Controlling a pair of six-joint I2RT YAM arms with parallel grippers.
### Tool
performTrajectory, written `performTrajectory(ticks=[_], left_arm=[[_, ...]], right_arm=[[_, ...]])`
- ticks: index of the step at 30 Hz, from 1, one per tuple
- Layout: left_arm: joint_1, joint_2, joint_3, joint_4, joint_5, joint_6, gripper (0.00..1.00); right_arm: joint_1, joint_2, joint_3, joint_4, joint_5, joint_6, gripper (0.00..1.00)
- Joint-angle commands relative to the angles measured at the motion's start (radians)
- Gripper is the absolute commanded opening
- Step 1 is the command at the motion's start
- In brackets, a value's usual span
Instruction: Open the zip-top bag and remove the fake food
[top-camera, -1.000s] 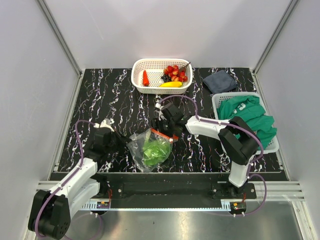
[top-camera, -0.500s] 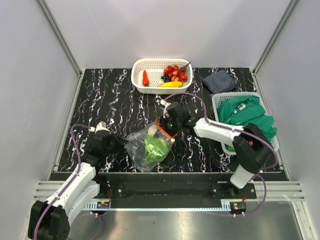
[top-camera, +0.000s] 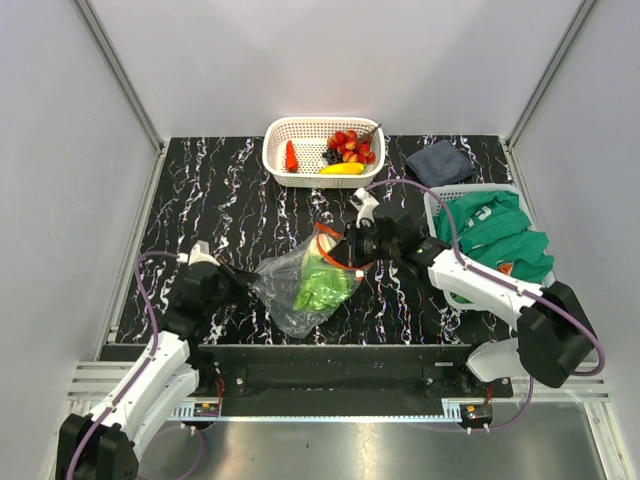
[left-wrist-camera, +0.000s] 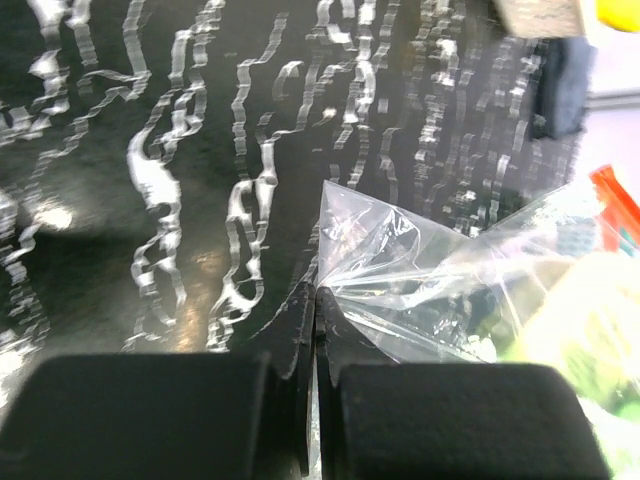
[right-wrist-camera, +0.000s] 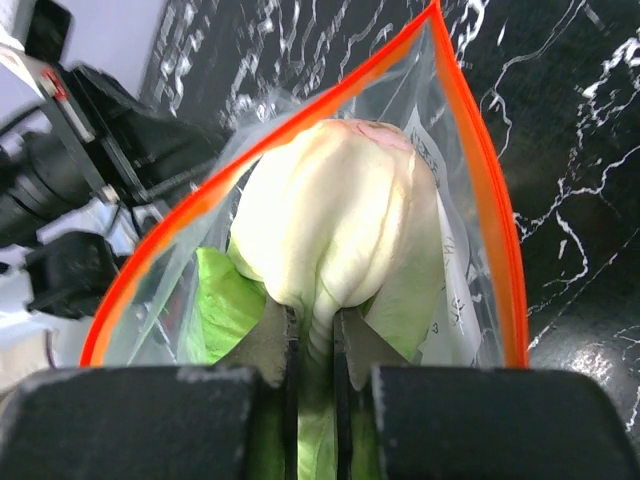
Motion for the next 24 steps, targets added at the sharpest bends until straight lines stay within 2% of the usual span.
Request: performTrajectory(ticks=[1,2,5,6,7,8,11,13,14,17,24], left_arm=[[0.018,-0.012,-0.064,0.061,-0.023,0.081,0.0],[0.018,-0.025,-0.075,0.101,0.041,0.089,0.0],[0.016,-0.041,-0.092,0.209,0.161,0.128,0.02],[0.016,-0.044,-0.057,0.171,0.172,0.165,0.1],[0.016,-0.048,-0.025,0.126,0.166,0.184,0.29],[0.016,-0.061,0.003,0.088,0.167,0.207,0.41],[0.016,-0.081,0.129,-0.044,0.164,0.293,0.66],[0.015,-0.078,0.231,-0.119,0.173,0.323,0.7],[0.015,-0.064,0.265,-0.145,0.178,0.317,0.75],[-0.007,-0.006,0.357,-0.127,0.187,0.249,0.87],[-0.293,0.31,0.619,-0.11,0.029,0.219,0.87]], right_arm=[[-0.062,-0.102,-0.046,0.175,0.073,0.091,0.04],[-0.062,-0.093,-0.056,0.264,-0.017,0.097,0.04],[-0.049,0.016,-0.019,0.301,-0.14,0.065,0.04],[-0.043,0.031,-0.017,0.291,-0.135,0.015,0.03],[-0.035,0.042,-0.011,0.245,-0.121,-0.014,0.03],[-0.033,0.059,-0.004,0.219,-0.081,-0.063,0.03],[-0.032,0.06,0.003,0.156,-0.026,-0.132,0.03],[-0.03,0.05,0.006,0.124,-0.001,-0.156,0.03],[-0.027,0.041,0.013,0.114,0.013,-0.172,0.03],[-0.02,0.039,0.036,0.079,0.022,-0.2,0.03],[0.065,0.059,0.084,0.019,0.103,-0.246,0.05]])
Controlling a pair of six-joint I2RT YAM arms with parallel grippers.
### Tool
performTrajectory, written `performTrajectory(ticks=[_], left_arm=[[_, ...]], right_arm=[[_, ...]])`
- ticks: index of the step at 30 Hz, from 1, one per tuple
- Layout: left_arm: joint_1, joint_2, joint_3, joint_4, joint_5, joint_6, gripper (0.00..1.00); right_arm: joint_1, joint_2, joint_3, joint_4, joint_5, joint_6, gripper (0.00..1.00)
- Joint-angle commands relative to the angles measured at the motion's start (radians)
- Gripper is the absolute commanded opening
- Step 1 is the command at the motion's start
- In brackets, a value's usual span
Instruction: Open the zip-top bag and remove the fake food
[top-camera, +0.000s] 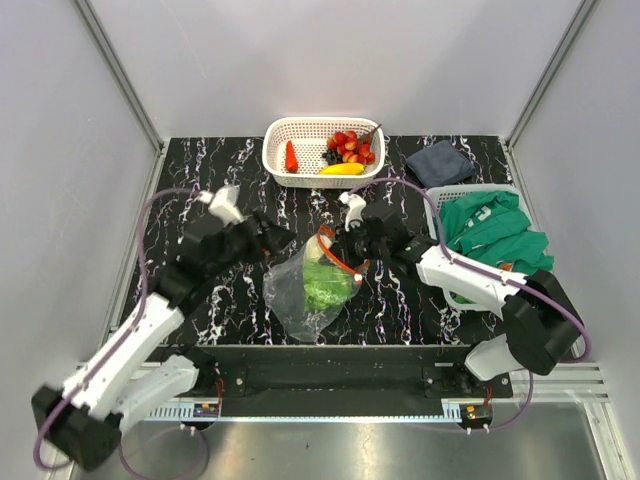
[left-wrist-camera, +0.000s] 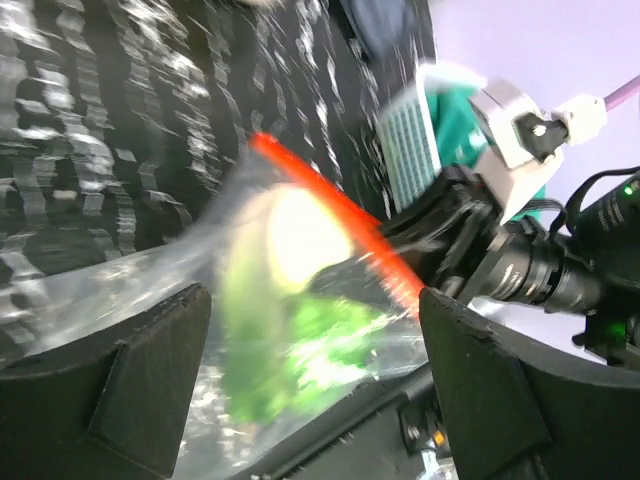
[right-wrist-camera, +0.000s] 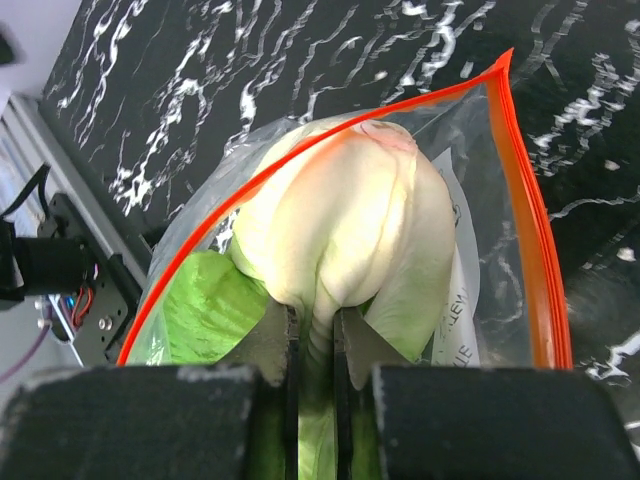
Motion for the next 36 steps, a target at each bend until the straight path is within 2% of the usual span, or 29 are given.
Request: performTrajectory(ticks=[1,5,10,16,19,22,23,24,26,29,31,33,34,36], left_arm=[[-0.135,0.21,0.149,0.007,-0.106,-0.007,0.87],[-0.204,0.325,0.244,-0.016,-0.137,-0.009,0.86],[-0.218,0.375,0.256,-0.058,-0.209,-0.058,0.78],[-0.219,0.448,0.287,-0.055,-0.187,-0.056,0.74],[-0.221,0.47,0.273,0.0,-0.145,-0.038,0.62],[-0.221,0.445,0.246,0.031,-0.16,-0.016,0.38],[-0.222,0.433,0.22,0.049,-0.16,0.0,0.31],[-0.222,0.401,0.204,0.063,-0.16,0.007,0.12],[-0.221,0.369,0.168,0.077,-0.206,0.024,0.0],[-0.221,0.321,0.1,0.122,-0.213,0.048,0.0],[-0.222,0.31,0.066,0.164,-0.195,0.05,0.0],[-0.221,0.313,0.014,0.189,-0.192,0.042,0.0],[-0.222,0.315,-0.009,0.223,-0.189,0.034,0.0],[-0.225,0.319,-0.067,0.266,-0.184,0.028,0.0]], right_arm=[[0.052,-0.01,0.069,-0.016,0.072,-0.051,0.05],[0.06,-0.008,0.074,-0.019,0.078,-0.04,0.05],[0.066,-0.036,0.063,-0.019,0.095,-0.043,0.05],[0.075,-0.062,0.058,-0.023,0.098,-0.066,0.05],[0.08,-0.06,0.052,-0.023,0.107,-0.069,0.06],[0.08,-0.059,0.051,-0.035,0.127,-0.062,0.1],[0.08,-0.057,0.052,-0.042,0.135,-0.06,0.13],[0.08,-0.056,0.052,-0.056,0.142,-0.057,0.15],[0.08,-0.05,0.057,-0.075,0.162,-0.033,0.24],[0.08,-0.036,0.061,-0.11,0.165,0.003,0.32],[0.08,-0.019,0.072,-0.139,0.159,0.027,0.5],[0.08,-0.01,0.086,-0.173,0.159,0.033,0.64],[0.08,-0.008,0.089,-0.183,0.161,0.036,0.77],[0.08,-0.007,0.11,-0.217,0.165,0.036,0.83]])
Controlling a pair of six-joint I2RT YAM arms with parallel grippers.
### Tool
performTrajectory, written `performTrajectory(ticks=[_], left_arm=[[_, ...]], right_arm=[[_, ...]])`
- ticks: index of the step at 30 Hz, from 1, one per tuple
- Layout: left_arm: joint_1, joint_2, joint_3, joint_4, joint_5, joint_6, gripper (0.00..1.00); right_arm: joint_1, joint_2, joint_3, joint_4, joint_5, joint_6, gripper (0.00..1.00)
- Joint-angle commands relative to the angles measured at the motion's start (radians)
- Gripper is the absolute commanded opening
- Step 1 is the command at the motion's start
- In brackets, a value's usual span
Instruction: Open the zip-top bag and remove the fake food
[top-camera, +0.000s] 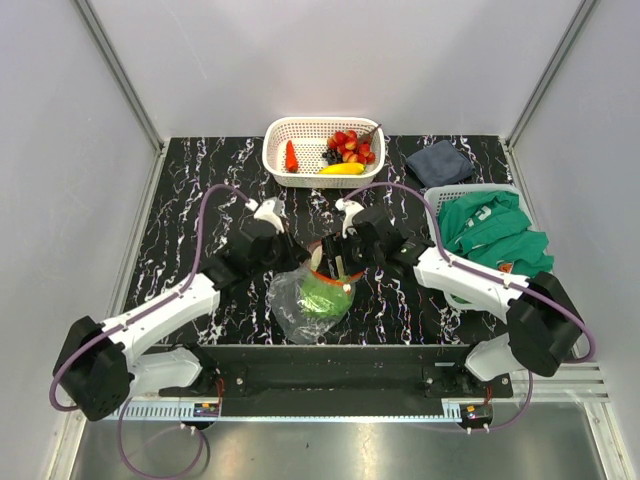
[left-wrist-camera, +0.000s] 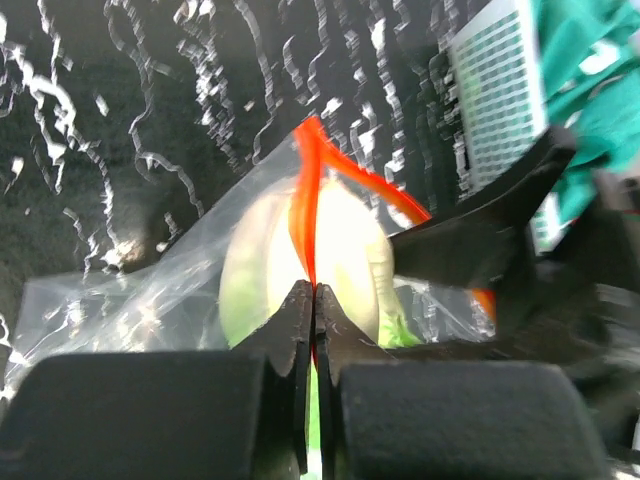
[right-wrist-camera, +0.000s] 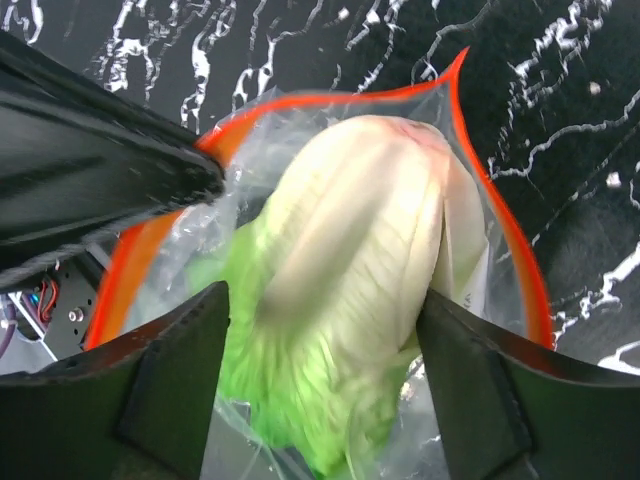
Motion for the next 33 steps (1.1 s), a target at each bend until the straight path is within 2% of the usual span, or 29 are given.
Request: performTrajectory(ticks=[1,5,10,14,16,20,22,26,31,33], left_arm=[[-0.006,0.002,-0.102,0.154,-0.013,0.007,0.0],[-0.016,0.017,-0.149,0.205,-0.045,0.021,0.0],[-0.02,0.038,-0.195,0.253,-0.053,0.016,0.0],[-0.027,0.061,-0.209,0.279,-0.044,0.009,0.0],[-0.032,0.064,-0.214,0.288,-0.044,-0.002,0.0],[-0.038,0.068,-0.209,0.293,-0.042,-0.007,0.0],[-0.043,0.069,-0.206,0.293,-0.045,-0.01,0.0],[-0.047,0.084,-0.202,0.294,-0.047,-0.011,0.0],[-0.052,0.109,-0.196,0.293,-0.051,-0.014,0.0],[-0.052,0.115,-0.197,0.29,-0.054,-0.02,0.0]], right_arm=[[0.005,0.009,0.082,-0.077,0.028,0.019,0.83],[0.002,0.015,0.136,-0.128,0.008,0.032,0.82],[-0.021,0.055,0.185,-0.172,0.013,0.065,0.64],[-0.039,0.11,0.218,-0.18,0.016,0.058,0.6],[-0.038,0.173,0.254,-0.183,-0.016,0.033,0.54],[-0.038,0.253,0.294,-0.186,-0.061,0.028,0.55],[-0.036,0.287,0.309,-0.186,-0.053,0.032,0.58],[-0.036,0.319,0.315,-0.209,-0.03,0.025,0.58],[-0.032,0.356,0.306,-0.214,-0.031,0.03,0.53],[-0.03,0.366,0.301,-0.214,-0.028,0.03,0.45]])
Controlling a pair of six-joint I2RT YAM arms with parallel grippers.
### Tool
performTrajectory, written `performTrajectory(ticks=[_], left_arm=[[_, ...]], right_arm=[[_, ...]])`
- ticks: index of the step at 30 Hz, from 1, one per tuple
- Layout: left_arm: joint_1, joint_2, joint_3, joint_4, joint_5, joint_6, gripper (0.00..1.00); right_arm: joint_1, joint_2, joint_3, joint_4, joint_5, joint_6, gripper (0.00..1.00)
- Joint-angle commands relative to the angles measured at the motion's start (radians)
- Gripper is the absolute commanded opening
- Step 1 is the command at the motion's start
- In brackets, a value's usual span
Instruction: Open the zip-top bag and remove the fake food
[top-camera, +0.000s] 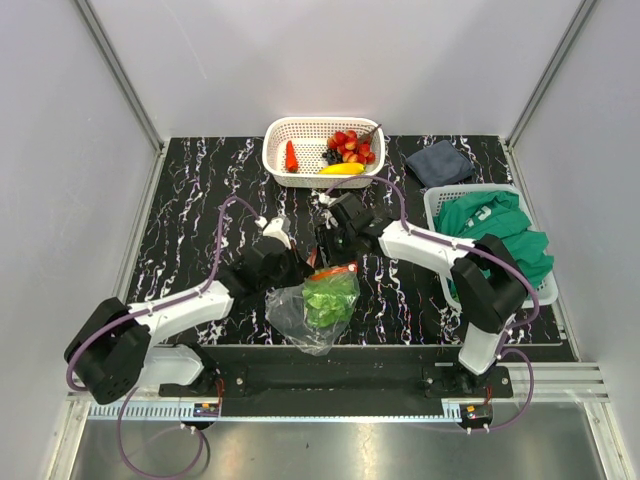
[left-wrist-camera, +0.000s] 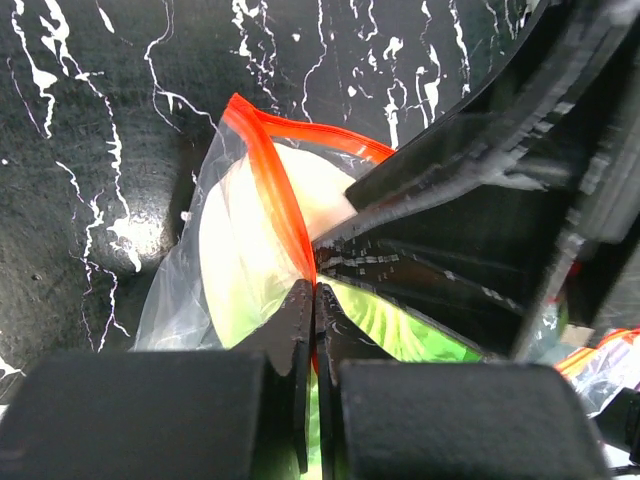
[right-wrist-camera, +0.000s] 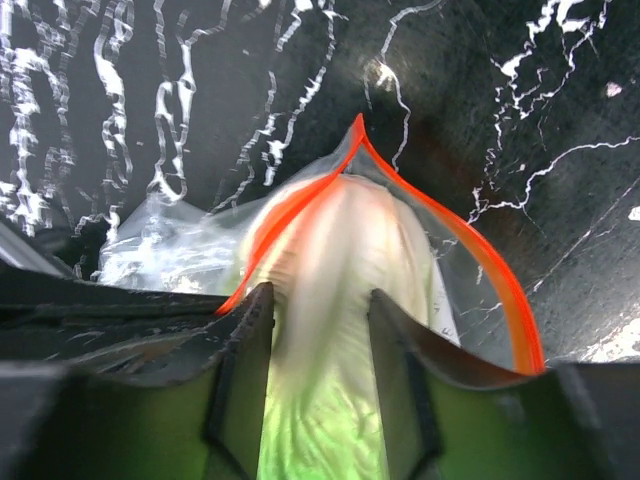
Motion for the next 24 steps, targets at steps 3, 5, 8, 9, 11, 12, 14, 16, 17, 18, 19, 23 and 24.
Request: performTrajectory(ticks=[3,5,8,9,11,12,14,16,17,18,19,23,24], left_arm=[[-0.006,0.014,0.009,0.027,-0.044,-0.01,0.0],[-0.008,0.015,0.022,0.005,-0.061,-0.018,0.0],[-0.006,0.014,0.054,-0.073,-0.087,-0.021,0.0],[-0.008,0.012,0.062,-0.085,-0.095,-0.029,0.0],[-0.006,0.001,0.085,-0.137,-0.125,-0.037,0.0],[-0.006,-0.003,0.093,-0.153,-0.134,-0.043,0.0],[-0.006,-0.025,0.114,-0.192,-0.17,-0.04,0.0],[-0.008,-0.045,0.131,-0.225,-0.196,-0.041,0.0],[-0.006,-0.048,0.14,-0.255,-0.219,-0.04,0.0],[-0.006,-0.051,0.157,-0.266,-0.224,-0.035,0.0],[-0.006,-0.052,0.163,-0.28,-0.227,-0.034,0.0],[-0.006,-0.049,0.177,-0.308,-0.221,-0.012,0.0],[-0.006,-0.049,0.174,-0.311,-0.217,-0.009,0.0]], right_arm=[[0.009,0.041,0.022,-0.027,0.013,-0.025,0.33],[0.008,0.035,0.025,-0.027,0.011,-0.023,0.26],[0.008,-0.004,0.014,-0.008,0.034,-0.017,0.07],[0.008,-0.017,0.008,0.0,0.042,-0.017,0.01],[0.009,-0.071,-0.013,0.026,0.05,-0.022,0.0],[0.008,-0.093,-0.024,0.037,0.05,-0.023,0.0],[0.008,-0.166,-0.065,0.075,0.037,-0.03,0.0],[0.008,-0.223,-0.101,0.121,0.027,-0.031,0.0],[0.009,-0.279,-0.137,0.14,0.024,-0.031,0.0],[0.009,-0.309,-0.156,0.158,0.022,-0.033,0.0],[0.011,-0.333,-0.174,0.202,0.016,-0.034,0.0],[0.011,-0.43,-0.222,0.279,-0.013,-0.059,0.0],[0.011,-0.439,-0.225,0.29,-0.012,-0.062,0.0]])
